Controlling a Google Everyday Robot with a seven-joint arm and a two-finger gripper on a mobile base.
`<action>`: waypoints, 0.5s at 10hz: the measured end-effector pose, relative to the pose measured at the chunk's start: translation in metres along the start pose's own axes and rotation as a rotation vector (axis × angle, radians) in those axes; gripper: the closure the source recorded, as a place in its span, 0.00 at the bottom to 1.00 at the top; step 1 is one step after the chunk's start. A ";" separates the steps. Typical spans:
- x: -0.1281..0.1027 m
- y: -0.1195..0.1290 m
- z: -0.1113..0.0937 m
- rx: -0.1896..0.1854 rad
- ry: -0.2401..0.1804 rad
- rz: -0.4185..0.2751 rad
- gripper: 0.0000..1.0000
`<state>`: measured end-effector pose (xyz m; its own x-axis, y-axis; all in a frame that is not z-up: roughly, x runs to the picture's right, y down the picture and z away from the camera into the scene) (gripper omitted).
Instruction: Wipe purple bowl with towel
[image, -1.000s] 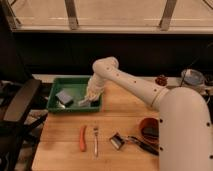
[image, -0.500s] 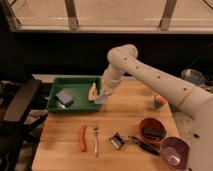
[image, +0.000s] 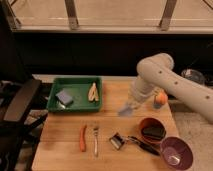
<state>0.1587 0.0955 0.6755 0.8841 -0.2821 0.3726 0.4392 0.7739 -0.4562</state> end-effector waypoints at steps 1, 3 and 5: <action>0.003 0.022 -0.006 -0.011 0.014 0.037 1.00; 0.011 0.070 -0.018 -0.033 0.044 0.128 1.00; 0.011 0.082 -0.020 -0.039 0.049 0.149 1.00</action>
<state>0.2075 0.1442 0.6257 0.9464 -0.1939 0.2584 0.3073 0.7870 -0.5349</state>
